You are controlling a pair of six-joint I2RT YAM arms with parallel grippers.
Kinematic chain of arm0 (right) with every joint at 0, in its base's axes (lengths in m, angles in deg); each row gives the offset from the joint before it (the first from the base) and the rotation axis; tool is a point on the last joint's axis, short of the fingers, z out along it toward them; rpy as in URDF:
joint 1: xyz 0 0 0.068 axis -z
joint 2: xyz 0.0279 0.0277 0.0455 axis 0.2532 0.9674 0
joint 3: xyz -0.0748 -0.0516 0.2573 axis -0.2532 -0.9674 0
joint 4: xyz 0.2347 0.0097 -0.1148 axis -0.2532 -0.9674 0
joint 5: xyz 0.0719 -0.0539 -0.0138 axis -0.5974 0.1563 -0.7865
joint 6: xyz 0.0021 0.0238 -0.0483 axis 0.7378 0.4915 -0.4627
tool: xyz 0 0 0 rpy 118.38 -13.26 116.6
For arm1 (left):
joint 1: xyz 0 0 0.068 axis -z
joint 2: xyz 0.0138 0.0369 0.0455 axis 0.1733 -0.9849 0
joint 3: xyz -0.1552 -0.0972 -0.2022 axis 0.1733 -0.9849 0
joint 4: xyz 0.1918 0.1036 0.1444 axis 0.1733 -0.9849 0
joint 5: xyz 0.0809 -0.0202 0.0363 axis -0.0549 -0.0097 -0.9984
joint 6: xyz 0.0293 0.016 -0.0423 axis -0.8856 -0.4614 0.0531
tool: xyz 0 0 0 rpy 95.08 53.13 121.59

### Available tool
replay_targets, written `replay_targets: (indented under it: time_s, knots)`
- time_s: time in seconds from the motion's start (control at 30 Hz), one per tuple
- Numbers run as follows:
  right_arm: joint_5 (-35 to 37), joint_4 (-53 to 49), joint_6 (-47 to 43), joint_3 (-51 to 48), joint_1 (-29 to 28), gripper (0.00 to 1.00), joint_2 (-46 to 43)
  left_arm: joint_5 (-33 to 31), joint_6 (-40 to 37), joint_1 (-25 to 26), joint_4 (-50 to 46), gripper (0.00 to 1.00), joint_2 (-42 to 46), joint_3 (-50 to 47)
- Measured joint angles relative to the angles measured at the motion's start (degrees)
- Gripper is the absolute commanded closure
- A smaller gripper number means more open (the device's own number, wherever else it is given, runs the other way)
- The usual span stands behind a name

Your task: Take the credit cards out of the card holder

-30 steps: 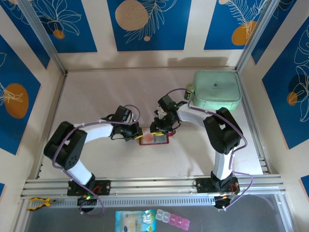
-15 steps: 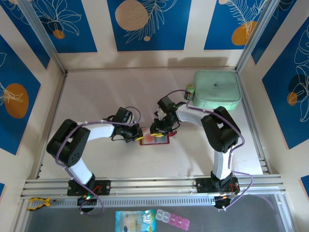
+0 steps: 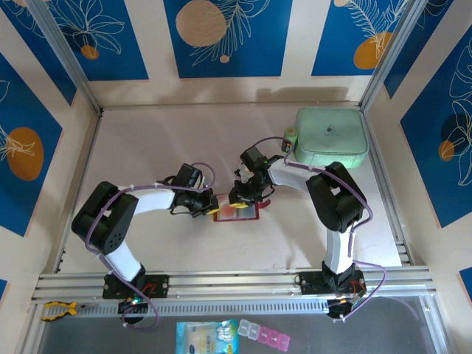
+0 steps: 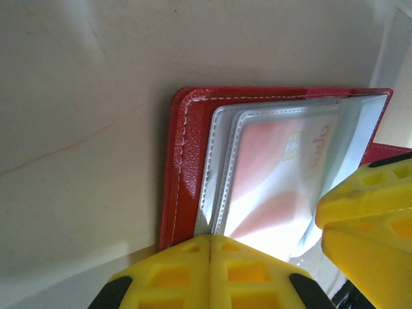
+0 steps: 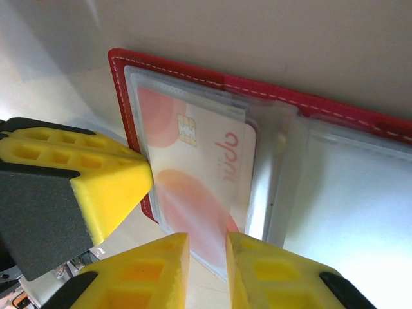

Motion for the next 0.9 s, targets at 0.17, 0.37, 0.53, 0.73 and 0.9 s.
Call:
replay_targets:
  time_s: [0.17, 0.37, 0.53, 0.73, 0.9]
  knots:
    - [0.0, 0.07, 0.0, 0.22, 0.0, 0.73, 1.49, 0.07, -0.02, 0.0, -0.04, 0.98, -0.02, 0.13]
    - [-0.46, 0.39, -0.02, 0.33, 0.02, 0.78, 1.53, 0.07, -0.02, 0.0, -0.2, 0.98, -0.02, 0.17]
    - [-1.2, 1.14, 0.0, 0.33, 0.0, 0.79, 1.57, 0.07, -0.02, 0.0, -0.26, 0.98, -0.04, 0.22]
    - [-2.91, 2.14, -0.02, 0.33, 0.0, 0.78, 2.19, 0.04, -0.02, 0.0, -0.42, 0.98, -0.07, 0.28]
    - [-2.73, 1.38, -0.39, 0.94, 0.0, 0.75, 3.08, 0.02, -0.04, 0.0, -0.79, 0.98, -0.07, 0.55]
